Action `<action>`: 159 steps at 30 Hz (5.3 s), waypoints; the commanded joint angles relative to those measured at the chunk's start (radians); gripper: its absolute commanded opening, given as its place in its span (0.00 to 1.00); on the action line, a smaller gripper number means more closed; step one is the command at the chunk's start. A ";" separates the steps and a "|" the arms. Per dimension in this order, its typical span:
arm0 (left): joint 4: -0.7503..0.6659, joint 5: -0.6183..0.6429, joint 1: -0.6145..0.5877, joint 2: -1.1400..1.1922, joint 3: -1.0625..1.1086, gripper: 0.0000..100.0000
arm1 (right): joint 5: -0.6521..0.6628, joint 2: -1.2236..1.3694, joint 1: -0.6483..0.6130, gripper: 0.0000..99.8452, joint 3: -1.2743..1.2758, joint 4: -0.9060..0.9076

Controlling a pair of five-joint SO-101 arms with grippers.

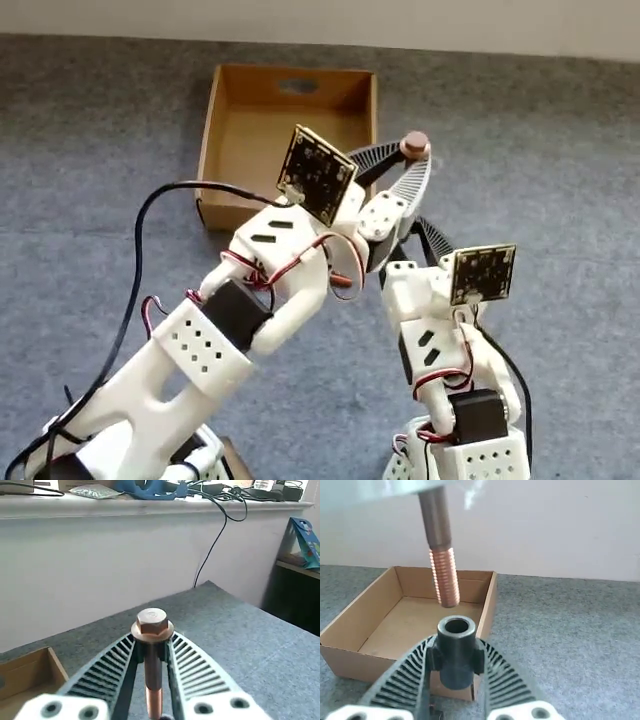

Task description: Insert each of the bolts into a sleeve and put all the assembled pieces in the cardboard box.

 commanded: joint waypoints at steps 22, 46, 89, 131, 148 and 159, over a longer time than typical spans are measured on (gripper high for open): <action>0.020 0.008 0.018 -0.008 0.010 0.01 | -0.006 -0.013 -0.004 0.01 -0.013 -0.022; -0.055 0.002 0.022 0.021 -0.062 0.01 | -0.011 -0.013 -0.008 0.01 -0.018 -0.022; 0.084 0.003 0.031 0.030 -0.085 0.01 | -0.011 -0.013 -0.004 0.01 -0.012 -0.022; 0.170 0.003 0.022 0.030 -0.062 0.01 | -0.011 -0.013 -0.004 0.01 -0.012 -0.022; 0.273 0.006 0.015 0.030 -0.062 0.12 | -0.009 -0.013 -0.004 0.01 -0.012 -0.022; 0.351 0.006 0.015 -0.088 -0.056 0.12 | -0.009 -0.013 -0.004 0.01 -0.012 -0.022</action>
